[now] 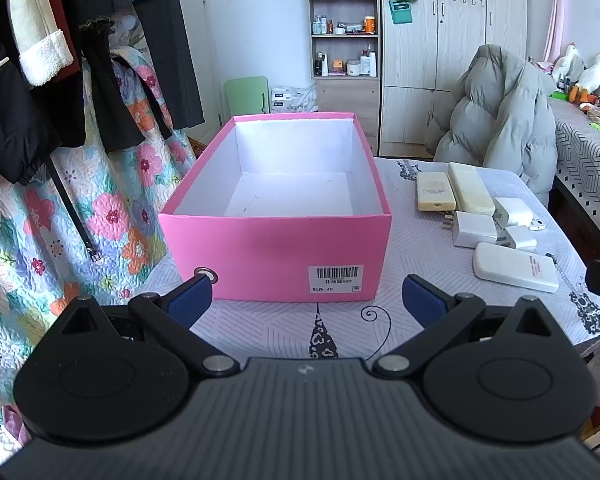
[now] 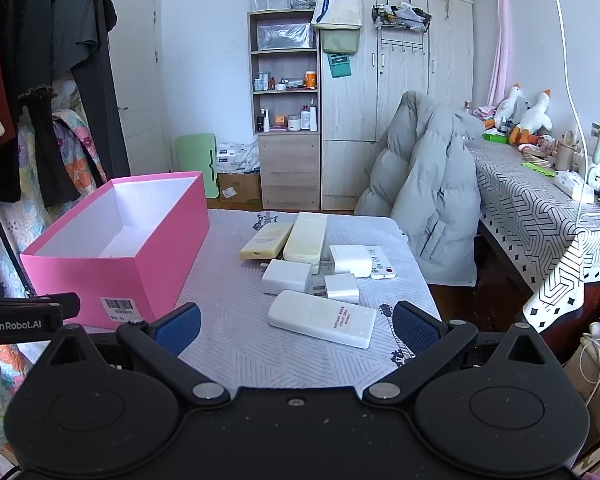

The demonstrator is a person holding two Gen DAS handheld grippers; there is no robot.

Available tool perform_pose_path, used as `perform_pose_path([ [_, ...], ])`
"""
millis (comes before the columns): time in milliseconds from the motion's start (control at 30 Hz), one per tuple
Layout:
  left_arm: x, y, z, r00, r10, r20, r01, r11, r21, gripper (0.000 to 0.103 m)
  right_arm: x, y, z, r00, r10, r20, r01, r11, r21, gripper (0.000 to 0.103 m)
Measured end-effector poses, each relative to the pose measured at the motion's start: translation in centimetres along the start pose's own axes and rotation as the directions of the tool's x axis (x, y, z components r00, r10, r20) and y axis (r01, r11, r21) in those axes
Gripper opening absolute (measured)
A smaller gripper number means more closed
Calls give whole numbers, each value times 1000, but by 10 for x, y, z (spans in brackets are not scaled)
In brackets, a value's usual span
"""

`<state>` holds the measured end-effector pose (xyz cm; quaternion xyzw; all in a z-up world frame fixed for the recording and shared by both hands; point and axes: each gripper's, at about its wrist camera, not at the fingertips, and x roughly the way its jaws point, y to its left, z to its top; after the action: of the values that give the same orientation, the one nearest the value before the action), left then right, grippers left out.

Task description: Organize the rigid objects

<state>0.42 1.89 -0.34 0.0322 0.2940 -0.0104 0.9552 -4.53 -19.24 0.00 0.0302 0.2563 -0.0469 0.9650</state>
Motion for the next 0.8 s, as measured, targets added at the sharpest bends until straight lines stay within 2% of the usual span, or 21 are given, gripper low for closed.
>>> perform_pose_path([
  [800, 3, 3, -2, 1000, 5, -8, -5, 1000, 0, 103, 0, 4, -1, 1000, -10, -8, 10, 1000, -22, 103],
])
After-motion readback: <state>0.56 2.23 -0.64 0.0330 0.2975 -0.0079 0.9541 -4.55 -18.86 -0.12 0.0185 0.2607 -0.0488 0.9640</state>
